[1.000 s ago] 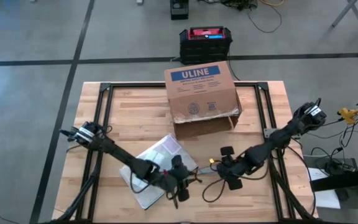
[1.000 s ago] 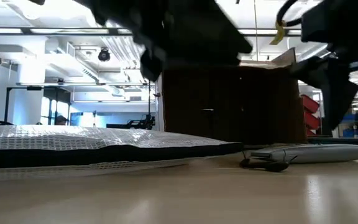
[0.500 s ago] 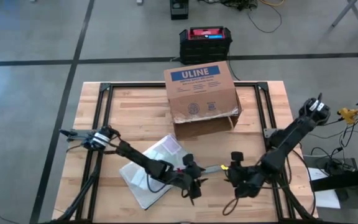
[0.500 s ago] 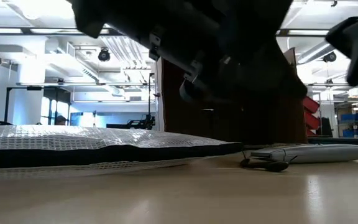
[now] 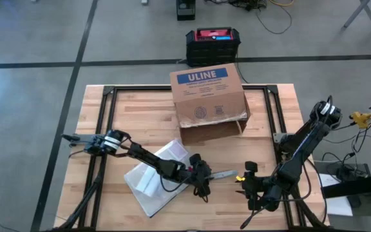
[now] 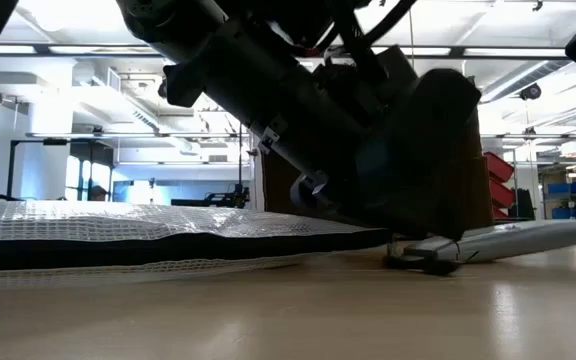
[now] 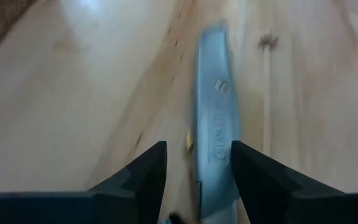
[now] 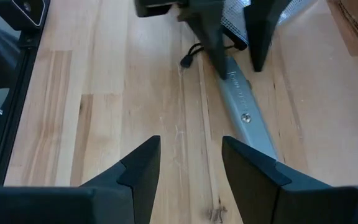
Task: Unpack boxes
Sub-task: Break down cardboard box until it is fully flat
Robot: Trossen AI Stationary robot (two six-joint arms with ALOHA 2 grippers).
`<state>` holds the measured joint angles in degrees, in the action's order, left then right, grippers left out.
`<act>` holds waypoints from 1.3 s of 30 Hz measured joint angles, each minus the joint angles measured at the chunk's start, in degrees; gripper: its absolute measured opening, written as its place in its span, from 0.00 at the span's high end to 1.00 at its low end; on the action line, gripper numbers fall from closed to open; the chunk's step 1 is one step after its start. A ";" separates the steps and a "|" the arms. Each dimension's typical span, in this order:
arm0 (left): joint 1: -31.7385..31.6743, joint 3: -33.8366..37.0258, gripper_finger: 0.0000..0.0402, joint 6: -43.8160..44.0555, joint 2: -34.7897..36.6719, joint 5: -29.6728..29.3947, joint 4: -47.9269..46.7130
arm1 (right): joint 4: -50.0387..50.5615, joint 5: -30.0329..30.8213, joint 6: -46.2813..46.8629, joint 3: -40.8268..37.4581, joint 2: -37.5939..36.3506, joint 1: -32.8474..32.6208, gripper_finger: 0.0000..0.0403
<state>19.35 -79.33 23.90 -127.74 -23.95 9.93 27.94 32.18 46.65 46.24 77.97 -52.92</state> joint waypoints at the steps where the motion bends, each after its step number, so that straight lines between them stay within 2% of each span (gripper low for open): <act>1: 0.02 0.00 0.57 -0.02 -0.05 0.91 0.16 | -0.06 0.02 0.00 0.00 0.00 0.02 0.61; 15: 0.42 0.70 0.48 0.68 -0.18 2.52 1.17 | -0.02 1.45 0.26 -0.02 0.02 0.06 0.68; 24: 0.48 1.27 0.51 -0.37 -0.70 1.99 1.67 | -0.23 2.40 0.02 -0.02 0.04 0.04 0.72; 31: 0.47 1.49 0.55 -2.19 -0.92 -1.64 1.74 | -0.34 2.29 -0.04 0.09 0.04 0.06 0.76; 39: 0.89 -0.62 0.59 -2.75 -5.75 -3.62 6.12 | -0.51 2.26 0.25 0.17 0.04 0.06 0.80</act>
<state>20.24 -79.95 21.15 -133.49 -27.57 16.04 27.43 34.45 46.90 46.41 78.02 -52.86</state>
